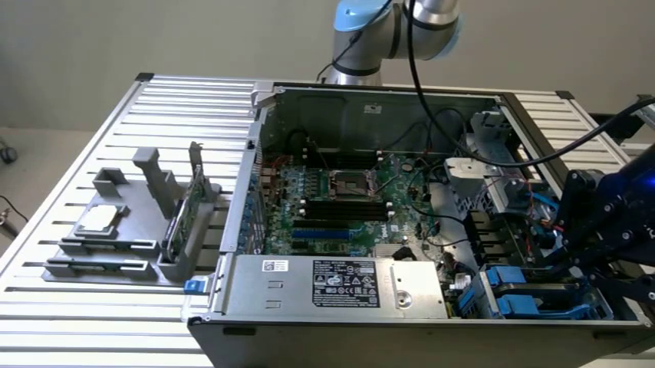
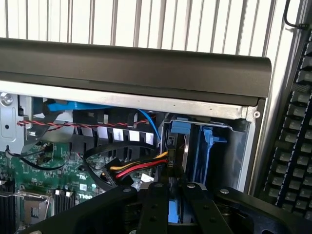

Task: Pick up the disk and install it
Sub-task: 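Insert the first disk wire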

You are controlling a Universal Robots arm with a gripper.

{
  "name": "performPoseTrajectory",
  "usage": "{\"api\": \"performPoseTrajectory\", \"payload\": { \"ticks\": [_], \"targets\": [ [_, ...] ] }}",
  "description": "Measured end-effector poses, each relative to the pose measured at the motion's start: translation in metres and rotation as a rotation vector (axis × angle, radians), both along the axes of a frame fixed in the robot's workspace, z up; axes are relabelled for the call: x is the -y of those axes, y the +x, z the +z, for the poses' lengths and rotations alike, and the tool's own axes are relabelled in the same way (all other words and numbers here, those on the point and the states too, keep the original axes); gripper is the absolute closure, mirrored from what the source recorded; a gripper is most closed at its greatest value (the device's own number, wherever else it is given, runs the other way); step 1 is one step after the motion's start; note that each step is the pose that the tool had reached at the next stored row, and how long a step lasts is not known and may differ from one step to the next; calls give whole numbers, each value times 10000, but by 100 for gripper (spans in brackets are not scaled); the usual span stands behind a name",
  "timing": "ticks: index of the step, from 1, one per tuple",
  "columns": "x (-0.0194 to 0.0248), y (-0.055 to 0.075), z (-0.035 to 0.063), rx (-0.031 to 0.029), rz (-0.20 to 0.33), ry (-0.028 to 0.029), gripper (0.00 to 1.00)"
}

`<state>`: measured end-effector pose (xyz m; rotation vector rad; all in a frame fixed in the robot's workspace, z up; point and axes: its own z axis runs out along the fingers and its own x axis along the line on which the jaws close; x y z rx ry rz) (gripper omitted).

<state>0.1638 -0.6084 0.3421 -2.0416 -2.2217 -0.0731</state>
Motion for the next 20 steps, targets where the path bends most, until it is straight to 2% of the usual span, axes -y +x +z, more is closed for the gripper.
{"api": "performPoseTrajectory", "payload": {
  "ticks": [8,20],
  "targets": [
    [-23,0,0,0,-186,-147,83],
    [-41,16,0,-18,-186,-154,83]
  ]
}}
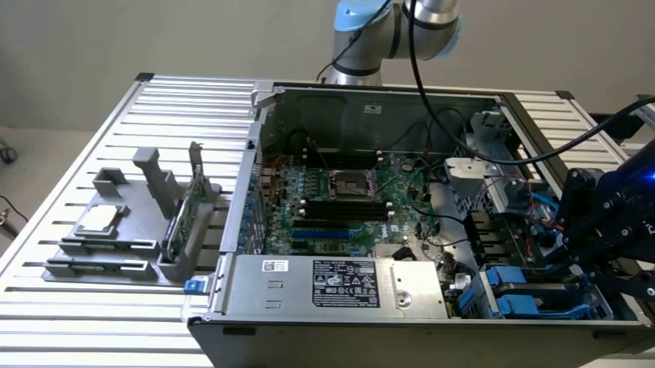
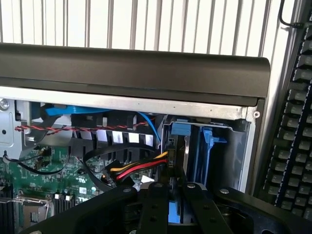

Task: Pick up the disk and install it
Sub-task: 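Insert the first disk wire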

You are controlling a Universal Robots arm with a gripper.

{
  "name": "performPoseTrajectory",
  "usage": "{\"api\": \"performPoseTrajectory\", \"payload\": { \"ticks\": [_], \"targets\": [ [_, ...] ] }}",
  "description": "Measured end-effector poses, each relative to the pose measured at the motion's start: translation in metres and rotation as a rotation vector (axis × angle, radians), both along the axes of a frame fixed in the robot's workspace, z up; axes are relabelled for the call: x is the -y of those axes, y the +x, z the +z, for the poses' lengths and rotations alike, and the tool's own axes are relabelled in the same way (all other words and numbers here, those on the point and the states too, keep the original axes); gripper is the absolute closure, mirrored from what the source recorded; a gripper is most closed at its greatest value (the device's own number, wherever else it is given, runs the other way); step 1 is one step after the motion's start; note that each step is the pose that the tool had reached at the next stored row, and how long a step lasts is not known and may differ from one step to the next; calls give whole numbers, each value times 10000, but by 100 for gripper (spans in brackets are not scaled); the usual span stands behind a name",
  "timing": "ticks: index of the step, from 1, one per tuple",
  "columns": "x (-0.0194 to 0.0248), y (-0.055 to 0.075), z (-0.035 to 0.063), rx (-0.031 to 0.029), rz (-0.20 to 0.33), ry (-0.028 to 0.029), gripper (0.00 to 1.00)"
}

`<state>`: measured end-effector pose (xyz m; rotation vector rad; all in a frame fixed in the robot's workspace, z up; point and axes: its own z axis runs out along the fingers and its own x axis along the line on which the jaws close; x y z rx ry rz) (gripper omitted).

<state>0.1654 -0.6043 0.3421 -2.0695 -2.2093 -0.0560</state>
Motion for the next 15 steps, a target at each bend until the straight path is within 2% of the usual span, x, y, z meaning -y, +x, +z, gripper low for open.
{"api": "performPoseTrajectory", "payload": {
  "ticks": [9,15],
  "targets": [
    [-12,13,-7,-120,0,-4,83],
    [-11,24,-13,-140,-1,-17,83]
  ]
}}
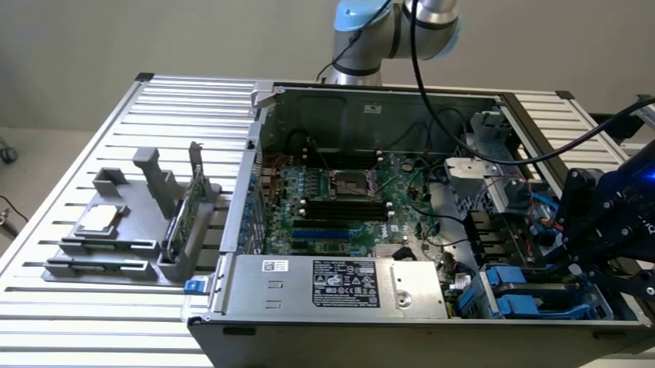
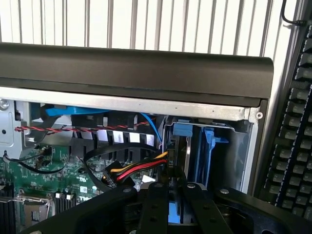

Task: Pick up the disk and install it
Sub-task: 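Insert the first disk wire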

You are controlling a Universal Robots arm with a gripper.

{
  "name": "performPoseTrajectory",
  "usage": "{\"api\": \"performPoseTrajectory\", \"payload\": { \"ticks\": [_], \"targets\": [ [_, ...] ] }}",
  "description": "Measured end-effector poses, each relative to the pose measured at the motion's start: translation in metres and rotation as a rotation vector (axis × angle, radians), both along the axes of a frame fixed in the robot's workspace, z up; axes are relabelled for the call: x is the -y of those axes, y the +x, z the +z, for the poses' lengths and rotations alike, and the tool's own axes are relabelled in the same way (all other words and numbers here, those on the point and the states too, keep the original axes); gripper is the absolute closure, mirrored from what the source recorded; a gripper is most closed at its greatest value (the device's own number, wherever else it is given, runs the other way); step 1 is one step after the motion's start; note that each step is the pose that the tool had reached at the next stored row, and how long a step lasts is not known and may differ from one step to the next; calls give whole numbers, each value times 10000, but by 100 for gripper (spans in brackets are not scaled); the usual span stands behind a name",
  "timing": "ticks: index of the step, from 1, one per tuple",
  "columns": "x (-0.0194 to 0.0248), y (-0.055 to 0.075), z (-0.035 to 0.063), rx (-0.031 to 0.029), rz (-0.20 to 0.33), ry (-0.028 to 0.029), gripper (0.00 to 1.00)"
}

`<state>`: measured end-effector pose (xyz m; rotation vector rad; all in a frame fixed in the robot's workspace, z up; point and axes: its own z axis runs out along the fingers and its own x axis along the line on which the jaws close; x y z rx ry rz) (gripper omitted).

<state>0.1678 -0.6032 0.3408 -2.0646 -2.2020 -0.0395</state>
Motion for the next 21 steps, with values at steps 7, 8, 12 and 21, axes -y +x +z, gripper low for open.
{"api": "performPoseTrajectory", "payload": {
  "ticks": [7,8,12,21],
  "targets": [
    [-1,1,-10,0,12,-32,83],
    [0,1,-11,0,13,-36,83],
    [-1,1,-25,0,15,-71,83],
    [-17,2,-25,0,-29,-72,83]
  ]
}}
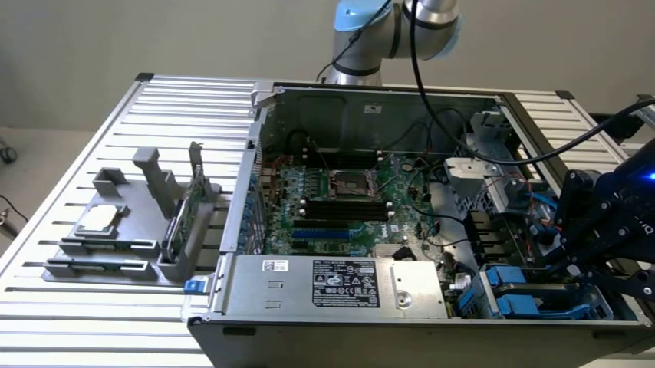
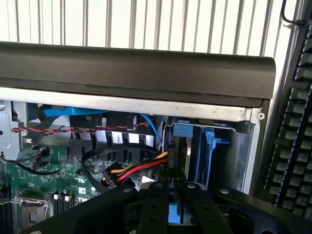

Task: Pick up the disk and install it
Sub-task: 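Insert the first disk wire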

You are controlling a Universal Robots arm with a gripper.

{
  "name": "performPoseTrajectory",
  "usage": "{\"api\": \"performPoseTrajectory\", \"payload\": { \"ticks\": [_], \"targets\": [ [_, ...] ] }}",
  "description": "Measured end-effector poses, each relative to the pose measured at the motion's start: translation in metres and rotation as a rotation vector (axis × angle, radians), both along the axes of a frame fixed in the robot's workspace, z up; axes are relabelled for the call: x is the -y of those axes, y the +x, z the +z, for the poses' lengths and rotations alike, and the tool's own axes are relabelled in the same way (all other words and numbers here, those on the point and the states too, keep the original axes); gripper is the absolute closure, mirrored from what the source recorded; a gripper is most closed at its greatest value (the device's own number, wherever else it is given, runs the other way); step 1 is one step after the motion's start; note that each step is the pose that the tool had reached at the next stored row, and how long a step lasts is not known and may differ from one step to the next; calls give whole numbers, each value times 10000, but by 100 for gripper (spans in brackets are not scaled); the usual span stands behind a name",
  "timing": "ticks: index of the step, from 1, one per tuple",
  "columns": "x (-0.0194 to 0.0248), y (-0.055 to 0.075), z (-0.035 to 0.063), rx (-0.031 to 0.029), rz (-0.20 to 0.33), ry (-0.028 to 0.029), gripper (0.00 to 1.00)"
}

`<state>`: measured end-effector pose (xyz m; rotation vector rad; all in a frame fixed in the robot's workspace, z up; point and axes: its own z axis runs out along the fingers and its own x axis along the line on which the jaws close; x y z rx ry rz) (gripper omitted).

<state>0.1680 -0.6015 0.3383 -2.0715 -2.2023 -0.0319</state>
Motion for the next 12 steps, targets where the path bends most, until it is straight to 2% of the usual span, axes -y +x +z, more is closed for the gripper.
{"api": "performPoseTrajectory", "payload": {
  "ticks": [7,12],
  "targets": [
    [-2,1,1,0,-586,-2,83],
    [-1,-8,1,0,-695,0,83]
  ]
}}
